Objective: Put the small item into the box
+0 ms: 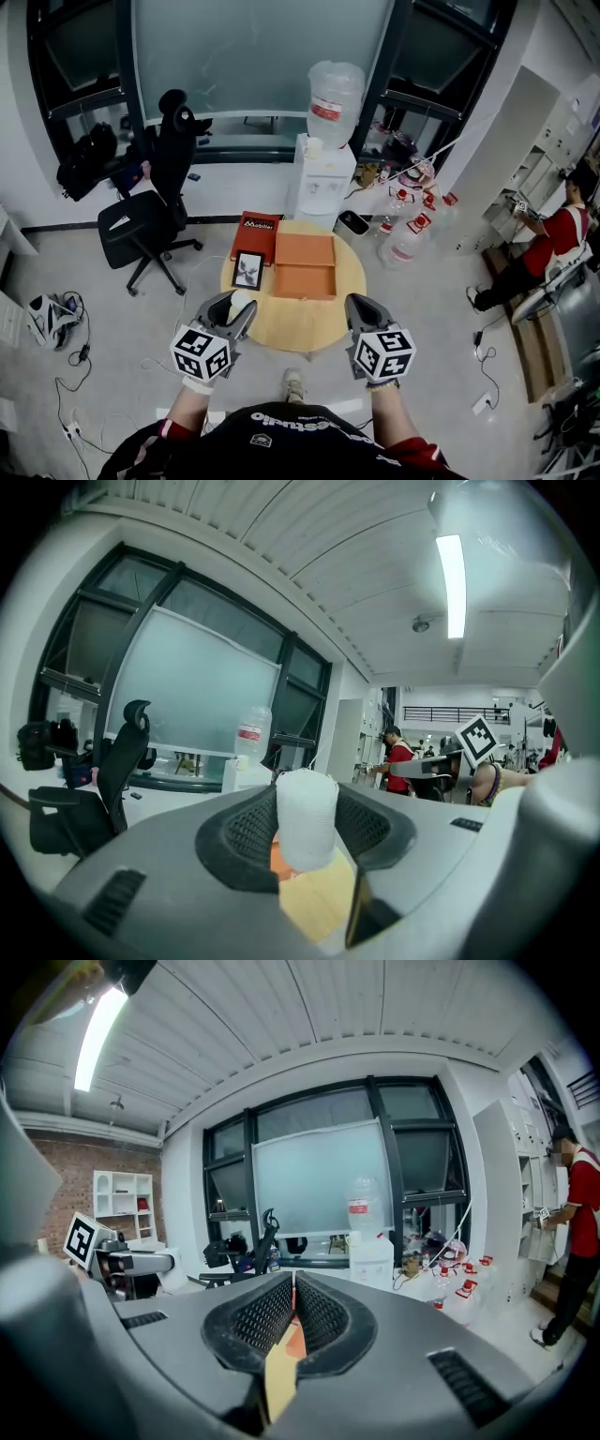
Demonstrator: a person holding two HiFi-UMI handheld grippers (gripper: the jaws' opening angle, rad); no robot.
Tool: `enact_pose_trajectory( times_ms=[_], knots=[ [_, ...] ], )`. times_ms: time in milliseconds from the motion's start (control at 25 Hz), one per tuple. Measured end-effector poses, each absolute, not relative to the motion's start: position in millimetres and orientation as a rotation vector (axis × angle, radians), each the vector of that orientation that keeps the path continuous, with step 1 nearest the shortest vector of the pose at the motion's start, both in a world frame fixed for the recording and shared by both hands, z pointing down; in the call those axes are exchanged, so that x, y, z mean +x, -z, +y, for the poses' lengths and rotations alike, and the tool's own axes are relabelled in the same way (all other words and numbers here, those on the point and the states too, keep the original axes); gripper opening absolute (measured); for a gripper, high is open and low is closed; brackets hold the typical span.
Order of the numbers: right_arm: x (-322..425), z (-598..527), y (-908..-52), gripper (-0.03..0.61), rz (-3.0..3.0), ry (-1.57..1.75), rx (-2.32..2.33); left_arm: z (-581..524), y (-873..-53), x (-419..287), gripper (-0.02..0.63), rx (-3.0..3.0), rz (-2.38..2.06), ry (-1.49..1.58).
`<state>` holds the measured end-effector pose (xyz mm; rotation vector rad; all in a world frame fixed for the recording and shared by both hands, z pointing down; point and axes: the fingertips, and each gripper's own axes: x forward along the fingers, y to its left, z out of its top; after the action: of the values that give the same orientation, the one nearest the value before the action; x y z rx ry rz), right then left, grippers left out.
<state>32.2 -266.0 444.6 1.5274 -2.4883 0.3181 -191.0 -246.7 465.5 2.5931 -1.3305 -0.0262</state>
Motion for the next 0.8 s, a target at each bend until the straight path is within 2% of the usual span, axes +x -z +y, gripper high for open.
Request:
enact_pose_trajectory(
  times_ms=[800],
  knots=[
    [79.2,-348.8,-443.4,0.035,-2.509,-0.335,1.555,-352.2,-448.0,-115.7,0.184,2.701,-1.236,-0.019]
  ],
)
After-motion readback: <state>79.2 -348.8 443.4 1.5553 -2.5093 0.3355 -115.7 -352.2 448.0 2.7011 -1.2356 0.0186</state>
